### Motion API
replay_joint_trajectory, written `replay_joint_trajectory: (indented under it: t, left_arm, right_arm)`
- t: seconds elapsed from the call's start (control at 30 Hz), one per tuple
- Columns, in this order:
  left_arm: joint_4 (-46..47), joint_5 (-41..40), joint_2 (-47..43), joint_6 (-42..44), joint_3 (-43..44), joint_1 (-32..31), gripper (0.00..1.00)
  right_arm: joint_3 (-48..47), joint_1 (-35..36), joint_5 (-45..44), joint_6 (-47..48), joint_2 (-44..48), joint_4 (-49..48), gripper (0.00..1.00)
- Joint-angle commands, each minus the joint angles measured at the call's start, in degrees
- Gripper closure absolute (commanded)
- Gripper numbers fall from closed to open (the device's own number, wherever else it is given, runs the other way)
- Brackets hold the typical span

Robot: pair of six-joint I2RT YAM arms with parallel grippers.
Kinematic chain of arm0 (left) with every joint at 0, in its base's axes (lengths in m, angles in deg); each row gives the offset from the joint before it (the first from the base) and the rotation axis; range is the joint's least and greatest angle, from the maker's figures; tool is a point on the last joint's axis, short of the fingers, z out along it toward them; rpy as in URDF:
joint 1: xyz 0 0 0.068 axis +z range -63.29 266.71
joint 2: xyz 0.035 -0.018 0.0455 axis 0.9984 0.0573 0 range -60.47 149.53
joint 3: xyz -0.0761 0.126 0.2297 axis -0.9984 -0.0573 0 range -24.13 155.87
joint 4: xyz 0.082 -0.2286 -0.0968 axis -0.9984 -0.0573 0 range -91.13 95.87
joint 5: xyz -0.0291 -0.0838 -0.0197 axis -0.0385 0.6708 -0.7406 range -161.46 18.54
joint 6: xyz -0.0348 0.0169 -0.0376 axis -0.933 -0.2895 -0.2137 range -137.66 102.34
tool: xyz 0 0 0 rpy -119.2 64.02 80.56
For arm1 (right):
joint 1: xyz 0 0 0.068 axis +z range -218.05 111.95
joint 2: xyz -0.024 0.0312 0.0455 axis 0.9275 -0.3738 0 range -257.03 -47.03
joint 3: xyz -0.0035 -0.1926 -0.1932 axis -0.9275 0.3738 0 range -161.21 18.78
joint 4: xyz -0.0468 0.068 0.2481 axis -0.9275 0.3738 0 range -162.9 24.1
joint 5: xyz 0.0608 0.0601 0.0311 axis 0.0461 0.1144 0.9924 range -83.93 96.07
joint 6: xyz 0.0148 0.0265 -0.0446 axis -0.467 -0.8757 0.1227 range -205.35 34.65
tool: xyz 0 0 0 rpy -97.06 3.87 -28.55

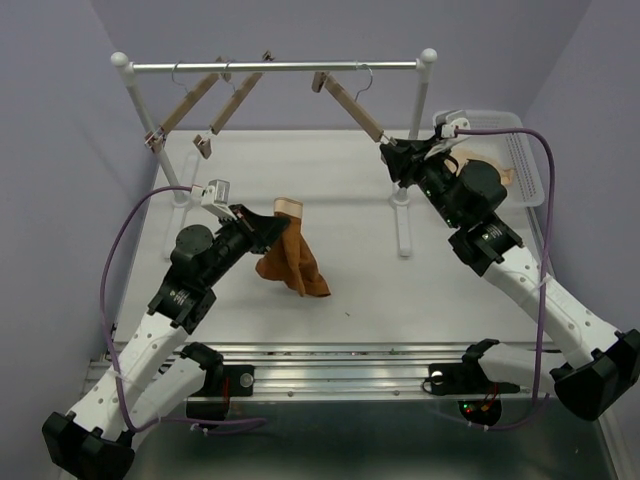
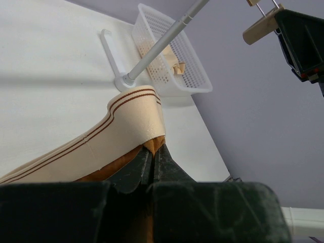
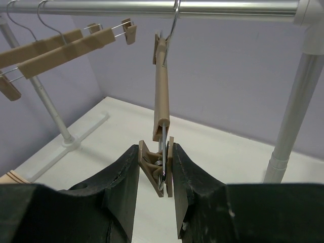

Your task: Remove the underwear clipped to the hanger

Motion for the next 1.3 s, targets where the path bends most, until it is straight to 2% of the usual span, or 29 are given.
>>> replay_joint_trajectory:
  t: [0.0, 0.13, 0.37, 0.6, 0.67, 0.7, 0.73, 0.8, 0.83, 0.87, 0.97, 1.13, 1.27]
  left_arm:
    - [5.8, 1.5, -0.4, -0.3, -0.6, 0.0, 1.00]
    - [6.3, 1.9, -0.7, -1.0, -1.7, 0.0, 1.00]
    - [6.9, 1.6, -1.9, -1.6, -2.4, 0.1, 1.00]
    - [6.9, 1.4, 0.0, -0.7, -0.5, 0.1, 1.00]
    - [6.9, 1.7, 0.7, -0.3, 0.4, 0.1, 1.00]
    - [6.9, 1.8, 1.4, -0.2, 0.7, 0.1, 1.00]
    - [7.1, 2.2, 1.8, 0.0, 1.3, 0.1, 1.00]
    - [7.5, 2.4, 2.9, 0.0, 1.9, 0.1, 1.00]
    - [7.7, 2.9, 3.3, 0.2, 2.4, 0.1, 1.00]
    - [8.5, 3.0, 3.6, 0.2, 2.6, 0.0, 1.00]
    - [9.9, 3.4, 4.2, 0.3, 3.1, 0.1, 1.00]
    - [13.4, 6.3, 5.1, 0.0, 3.7, 0.1, 1.00]
    - [14.6, 9.5, 6.6, 0.3, 5.1, 0.0, 1.00]
  right_arm:
    - [-3.7, -0.4, -5.1, 1.6, 1.3, -6.6, 0.99]
    - [-5.4, -0.4, -5.7, 2.2, -0.8, -8.0, 0.99]
    - [-8.5, -0.4, -8.9, 1.2, -5.5, -4.2, 0.99]
    - [-5.6, -0.4, -8.8, -3.2, -5.8, 2.0, 0.99]
    - [-5.0, -0.4, -6.0, -4.3, -5.3, 2.9, 0.99]
    - [-4.7, -0.4, -4.3, -4.4, -4.6, 3.2, 0.94]
    - [-4.3, -0.4, -1.9, -5.0, -4.0, 3.7, 0.65]
    - [-4.1, -0.4, 0.4, -5.4, -2.9, 4.1, 0.31]
    - [-3.5, -0.4, 2.0, -5.6, -1.5, 4.4, 0.07]
    - [-3.0, -0.4, 2.6, -5.3, -0.5, 5.2, 0.00]
    - [-0.3, -0.4, 10.8, -3.6, 3.4, 7.8, 0.00]
    - [5.3, -0.4, 30.3, -0.8, 8.6, 11.3, 0.00]
    - [9.7, -0.4, 44.4, -6.4, 8.0, 3.3, 0.00]
